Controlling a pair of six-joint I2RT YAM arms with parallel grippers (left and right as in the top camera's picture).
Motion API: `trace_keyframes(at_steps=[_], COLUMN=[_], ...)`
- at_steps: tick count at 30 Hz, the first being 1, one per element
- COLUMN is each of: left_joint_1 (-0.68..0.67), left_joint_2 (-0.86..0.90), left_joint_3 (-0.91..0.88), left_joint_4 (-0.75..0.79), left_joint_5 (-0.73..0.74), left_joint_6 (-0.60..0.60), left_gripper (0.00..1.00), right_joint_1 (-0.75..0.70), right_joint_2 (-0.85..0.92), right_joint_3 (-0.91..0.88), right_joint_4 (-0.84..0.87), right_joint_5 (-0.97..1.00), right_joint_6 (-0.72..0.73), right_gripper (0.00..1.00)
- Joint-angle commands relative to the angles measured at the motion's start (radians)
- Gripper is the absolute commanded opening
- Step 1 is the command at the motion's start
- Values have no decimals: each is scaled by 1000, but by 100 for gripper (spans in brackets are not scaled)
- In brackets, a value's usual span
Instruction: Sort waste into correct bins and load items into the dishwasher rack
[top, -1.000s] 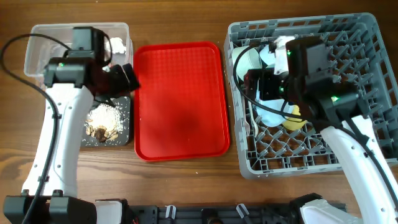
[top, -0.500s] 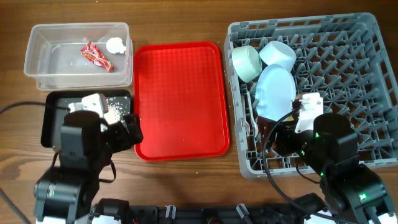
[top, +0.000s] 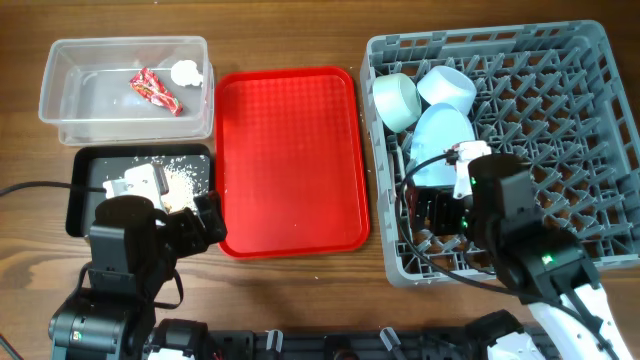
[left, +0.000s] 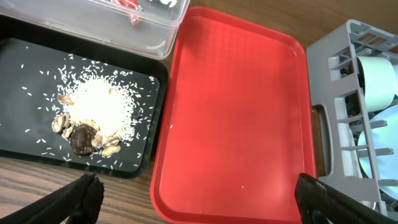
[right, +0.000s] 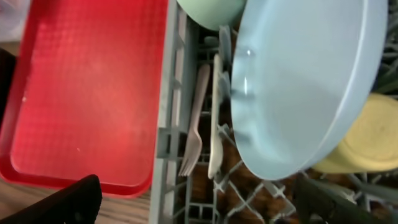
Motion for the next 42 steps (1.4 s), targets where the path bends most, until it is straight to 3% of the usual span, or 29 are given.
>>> trace_keyframes(at_steps=[1, 4, 7, 13, 20, 22, 42], left_joint_1=[-3, -3, -3, -3, -3, -3, -3], left_joint_2=[-2, -2, -2, -2, -2, -2, -2], left_joint_3=[-10, -10, -10, -10, -10, -10, -10], left_joint_4=[-1, -1, -1, -1, -1, -1, -1], left_joint_5=[-13, -13, -13, -13, -13, -13, -13], left_joint_6=[9, 9, 9, 9, 9, 9, 9], left_gripper=[100, 100, 100, 100, 100, 100, 100], right_joint_1=[-46, -159, -268, -280, -282, -281, -281], right_joint_2=[-48, -192, -446, -784, -901, -900, -899], right_joint_3=[-3, -47, -246, -560, -871, -868, -868], right_joint_4=[7, 98, 312, 658, 966, 882, 881], right_joint_5=[37, 35, 35, 36, 32, 13, -2], right_joint_6=[-61, -108, -108, -153, -204, -203, -198], right_gripper=[100, 100, 100, 100, 100, 100, 100])
